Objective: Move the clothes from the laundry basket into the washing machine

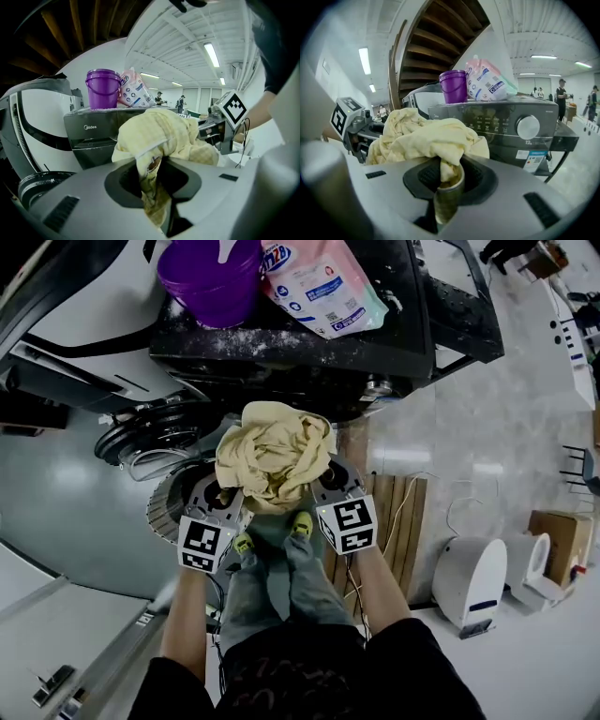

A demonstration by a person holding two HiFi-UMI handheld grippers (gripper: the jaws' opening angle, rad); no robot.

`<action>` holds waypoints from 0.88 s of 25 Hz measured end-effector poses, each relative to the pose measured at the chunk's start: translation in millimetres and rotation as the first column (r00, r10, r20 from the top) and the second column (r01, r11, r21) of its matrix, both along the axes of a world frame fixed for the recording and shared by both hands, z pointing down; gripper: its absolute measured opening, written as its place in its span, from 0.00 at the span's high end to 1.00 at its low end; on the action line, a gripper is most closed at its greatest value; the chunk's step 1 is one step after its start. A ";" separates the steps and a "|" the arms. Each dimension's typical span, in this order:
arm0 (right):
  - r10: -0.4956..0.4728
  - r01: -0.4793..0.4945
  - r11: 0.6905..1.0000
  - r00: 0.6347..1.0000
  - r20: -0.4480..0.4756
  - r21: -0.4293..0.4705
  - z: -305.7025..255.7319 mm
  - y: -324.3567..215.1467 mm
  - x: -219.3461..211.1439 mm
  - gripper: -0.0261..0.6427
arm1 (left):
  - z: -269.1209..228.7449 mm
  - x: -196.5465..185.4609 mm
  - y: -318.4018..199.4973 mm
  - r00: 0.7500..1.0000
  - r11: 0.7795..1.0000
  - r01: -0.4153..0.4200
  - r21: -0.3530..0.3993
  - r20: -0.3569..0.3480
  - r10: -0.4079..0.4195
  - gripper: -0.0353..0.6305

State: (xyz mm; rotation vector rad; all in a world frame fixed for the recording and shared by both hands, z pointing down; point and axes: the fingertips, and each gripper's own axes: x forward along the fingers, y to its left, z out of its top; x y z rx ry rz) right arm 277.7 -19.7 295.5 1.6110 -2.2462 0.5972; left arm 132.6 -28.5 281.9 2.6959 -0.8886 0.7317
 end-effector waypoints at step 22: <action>0.220 -0.224 0.973 0.973 0.066 0.055 30.1 -3.3 8.3 0.86 | 35.6 -7.2 -35.0 0.993 0.999 -0.051 0.012 -0.107 0.052 0.82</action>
